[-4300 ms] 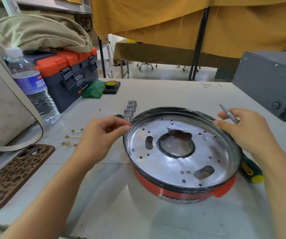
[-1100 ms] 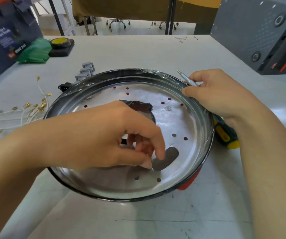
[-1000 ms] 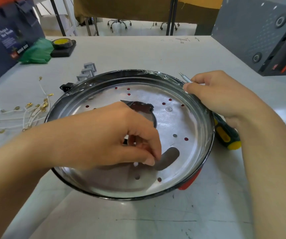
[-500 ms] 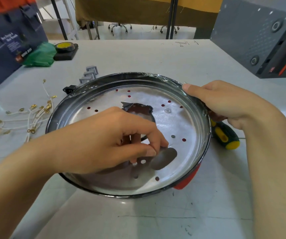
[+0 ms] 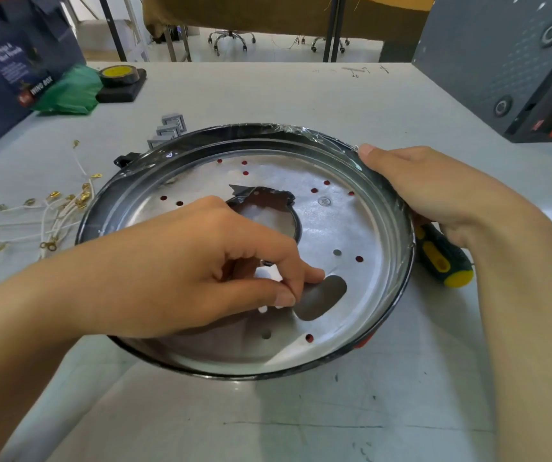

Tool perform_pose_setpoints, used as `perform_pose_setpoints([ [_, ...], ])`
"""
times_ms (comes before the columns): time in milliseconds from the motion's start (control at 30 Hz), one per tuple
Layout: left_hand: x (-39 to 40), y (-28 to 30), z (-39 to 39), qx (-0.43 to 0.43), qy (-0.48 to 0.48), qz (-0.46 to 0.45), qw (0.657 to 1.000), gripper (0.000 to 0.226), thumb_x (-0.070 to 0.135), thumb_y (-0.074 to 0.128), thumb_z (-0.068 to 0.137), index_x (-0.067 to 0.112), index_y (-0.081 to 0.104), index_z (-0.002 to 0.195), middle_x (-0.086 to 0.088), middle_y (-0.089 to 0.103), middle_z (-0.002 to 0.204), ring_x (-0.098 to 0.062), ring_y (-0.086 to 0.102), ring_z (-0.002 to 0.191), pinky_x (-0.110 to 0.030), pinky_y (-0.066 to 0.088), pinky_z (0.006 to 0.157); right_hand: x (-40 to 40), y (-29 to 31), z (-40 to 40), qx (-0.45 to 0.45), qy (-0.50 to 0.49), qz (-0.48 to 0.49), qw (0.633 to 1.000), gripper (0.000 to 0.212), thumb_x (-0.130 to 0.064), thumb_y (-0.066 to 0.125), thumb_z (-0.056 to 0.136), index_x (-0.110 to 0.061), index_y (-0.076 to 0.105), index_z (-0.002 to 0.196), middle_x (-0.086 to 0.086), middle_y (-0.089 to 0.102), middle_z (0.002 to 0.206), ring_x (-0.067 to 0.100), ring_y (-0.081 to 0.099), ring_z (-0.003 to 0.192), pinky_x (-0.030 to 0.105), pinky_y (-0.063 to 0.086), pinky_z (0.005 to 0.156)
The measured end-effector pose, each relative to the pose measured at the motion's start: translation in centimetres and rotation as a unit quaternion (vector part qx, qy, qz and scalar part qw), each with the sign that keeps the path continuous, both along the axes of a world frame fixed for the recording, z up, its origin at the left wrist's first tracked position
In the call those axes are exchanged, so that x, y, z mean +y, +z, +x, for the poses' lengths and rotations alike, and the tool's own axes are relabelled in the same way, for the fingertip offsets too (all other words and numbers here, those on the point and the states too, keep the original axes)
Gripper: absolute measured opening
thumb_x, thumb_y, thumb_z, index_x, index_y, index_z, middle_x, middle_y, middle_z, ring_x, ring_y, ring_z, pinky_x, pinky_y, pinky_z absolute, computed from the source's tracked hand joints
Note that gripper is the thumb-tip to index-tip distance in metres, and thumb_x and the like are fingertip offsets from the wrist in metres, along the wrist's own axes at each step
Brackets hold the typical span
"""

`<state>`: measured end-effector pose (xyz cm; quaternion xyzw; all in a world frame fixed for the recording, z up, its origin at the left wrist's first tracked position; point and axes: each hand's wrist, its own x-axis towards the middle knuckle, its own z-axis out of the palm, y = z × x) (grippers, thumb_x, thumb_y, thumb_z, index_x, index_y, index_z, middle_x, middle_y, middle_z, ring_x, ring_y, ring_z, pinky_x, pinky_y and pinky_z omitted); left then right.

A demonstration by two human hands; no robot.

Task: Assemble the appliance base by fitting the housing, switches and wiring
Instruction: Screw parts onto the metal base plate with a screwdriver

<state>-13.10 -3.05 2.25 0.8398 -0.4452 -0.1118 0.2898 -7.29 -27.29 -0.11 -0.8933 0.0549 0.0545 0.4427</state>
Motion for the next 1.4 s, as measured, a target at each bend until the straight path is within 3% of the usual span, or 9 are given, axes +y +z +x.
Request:
perform_pose_setpoints([
  [100,-0.2,0.1,-0.1,0.004,0.011,0.004,1.000,0.016,0.039,0.061,0.086,0.025,0.068,0.082,0.033,0.064,0.106,-0.011,0.051,0.044,-0.028,0.049,0.052,0.1,0.0,0.0,-0.015,-0.002,0.008,1.000,0.046,-0.056,0.043,0.093,-0.023,0.073,0.084,-0.016,0.071,0.068,-0.005,0.062,0.056,0.019,0.039,0.062],
  [300,-1.2,0.1,-0.4,0.040,0.113,0.048,0.992,0.039,0.055,0.044,0.066,0.029,0.070,0.080,0.004,0.074,0.096,0.015,0.049,0.057,-0.017,0.036,0.067,0.5,0.0,0.0,-0.032,-0.009,0.005,0.999,0.058,-0.056,0.043,0.092,-0.004,0.069,0.099,0.013,0.072,0.094,0.029,0.067,0.088,0.033,0.048,0.087],
  [400,-1.2,0.0,-0.4,0.038,0.118,0.056,0.991,0.040,0.056,0.044,0.067,0.029,0.071,0.081,0.004,0.073,0.096,0.013,0.049,0.058,-0.017,0.036,0.068,0.7,0.0,-0.1,-0.034,-0.010,0.003,0.999,0.061,-0.056,0.044,0.092,0.001,0.065,0.102,0.019,0.069,0.100,0.034,0.066,0.090,0.036,0.048,0.090],
  [600,-0.9,-0.7,0.0,0.018,0.110,0.040,0.993,0.033,0.057,0.047,0.071,0.034,0.069,0.079,0.007,0.073,0.094,0.011,0.049,0.058,-0.018,0.037,0.066,1.1,0.2,-0.2,-0.039,-0.007,-0.021,0.999,0.067,-0.056,0.043,0.093,0.007,0.056,0.111,0.029,0.059,0.110,0.031,0.054,0.070,0.045,0.047,0.092],
  [700,-0.7,-1.2,0.3,0.002,0.100,0.043,0.994,0.029,0.056,0.050,0.075,0.034,0.069,0.079,0.007,0.073,0.093,0.008,0.050,0.059,-0.018,0.038,0.064,1.1,0.1,-0.1,-0.043,-0.013,-0.025,0.999,0.067,-0.055,0.043,0.093,0.008,0.056,0.111,0.029,0.059,0.110,0.022,0.051,0.070,0.041,0.050,0.083],
  [800,-0.6,-1.7,0.6,-0.016,0.095,0.040,0.995,0.026,0.055,0.051,0.077,0.036,0.068,0.081,0.008,0.073,0.093,0.008,0.050,0.060,-0.018,0.037,0.063,1.1,0.1,0.0,-0.051,-0.012,-0.024,0.998,0.068,-0.054,0.044,0.093,0.011,0.054,0.110,0.032,0.057,0.110,0.023,0.048,0.069,0.035,0.043,0.072],
  [1000,-0.8,-0.4,0.3,-0.048,-0.007,0.018,0.999,0.008,0.037,0.061,0.087,0.032,0.067,0.084,0.021,0.066,0.107,-0.004,0.058,0.062,-0.011,0.040,0.058,1.1,0.0,0.1,-0.064,-0.011,-0.030,0.997,0.067,-0.053,0.046,0.092,0.013,0.055,0.105,0.035,0.057,0.104,0.023,0.047,0.068,0.034,0.039,0.069],
  [1233,-1.6,-0.1,0.1,-0.063,-0.037,0.006,0.997,0.008,0.027,0.067,0.081,0.027,0.074,0.083,0.010,0.065,0.079,0.002,0.054,0.066,-0.009,0.038,0.062,1.0,0.0,0.1,-0.062,-0.009,-0.031,0.998,0.067,-0.053,0.046,0.092,0.012,0.055,0.105,0.034,0.057,0.103,0.023,0.048,0.068,0.034,0.040,0.071],
  [1400,-1.7,-0.5,0.0,-0.036,-0.025,-0.016,0.999,0.010,0.024,0.074,0.077,0.027,0.066,0.081,0.011,0.063,0.068,-0.007,0.059,0.062,-0.022,0.047,0.055,1.1,0.2,0.1,-0.052,-0.006,-0.037,0.998,0.067,-0.053,0.045,0.092,0.011,0.055,0.107,0.032,0.057,0.106,0.023,0.049,0.069,0.043,0.049,0.078],
])
